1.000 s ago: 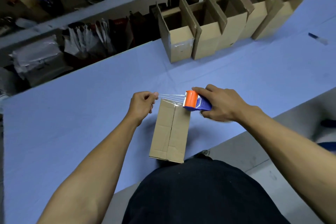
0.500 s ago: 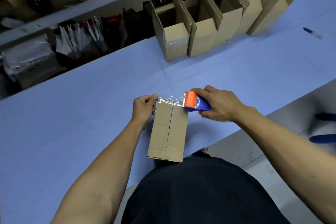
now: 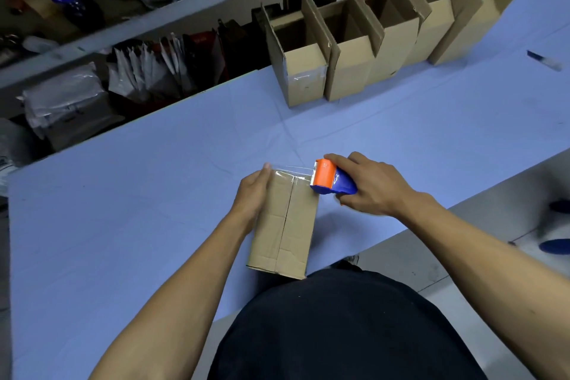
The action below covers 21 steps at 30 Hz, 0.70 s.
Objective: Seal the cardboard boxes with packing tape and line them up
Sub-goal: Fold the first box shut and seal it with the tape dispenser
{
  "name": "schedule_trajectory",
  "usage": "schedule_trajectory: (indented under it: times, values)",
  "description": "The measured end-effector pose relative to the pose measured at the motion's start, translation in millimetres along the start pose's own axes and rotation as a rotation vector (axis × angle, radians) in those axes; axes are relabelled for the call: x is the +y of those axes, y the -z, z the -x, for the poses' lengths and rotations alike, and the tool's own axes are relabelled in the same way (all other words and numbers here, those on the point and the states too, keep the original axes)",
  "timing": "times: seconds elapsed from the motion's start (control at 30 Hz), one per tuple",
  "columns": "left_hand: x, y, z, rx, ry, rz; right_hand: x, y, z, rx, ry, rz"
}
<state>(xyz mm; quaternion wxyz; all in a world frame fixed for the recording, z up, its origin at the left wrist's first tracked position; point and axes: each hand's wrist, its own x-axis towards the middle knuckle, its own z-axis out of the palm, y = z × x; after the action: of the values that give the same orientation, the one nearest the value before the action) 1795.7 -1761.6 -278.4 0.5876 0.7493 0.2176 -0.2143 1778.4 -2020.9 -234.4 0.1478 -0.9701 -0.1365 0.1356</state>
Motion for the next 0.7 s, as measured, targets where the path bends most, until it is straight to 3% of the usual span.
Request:
schedule_trajectory:
  times: [0.2,0.37,0.5,0.7]
  values:
    - [1.0,17.5,3.6,0.107,-0.062,-0.119,-21.4,-7.4,-16.1,0.02,0.036,0.026]
    - [-6.6,39.4,11.0,0.236,0.058,0.065,-40.2,-4.5,-39.2,0.005,0.145,0.095]
    - [0.0,54.6,9.1,0.13,0.218,0.245,-40.6,5.2,-52.7,-0.032,0.201,0.179]
    - [10.8,67.2,-4.5,-0.038,0.289,0.216,-34.9,13.6,-58.7,-0.07,0.211,0.211]
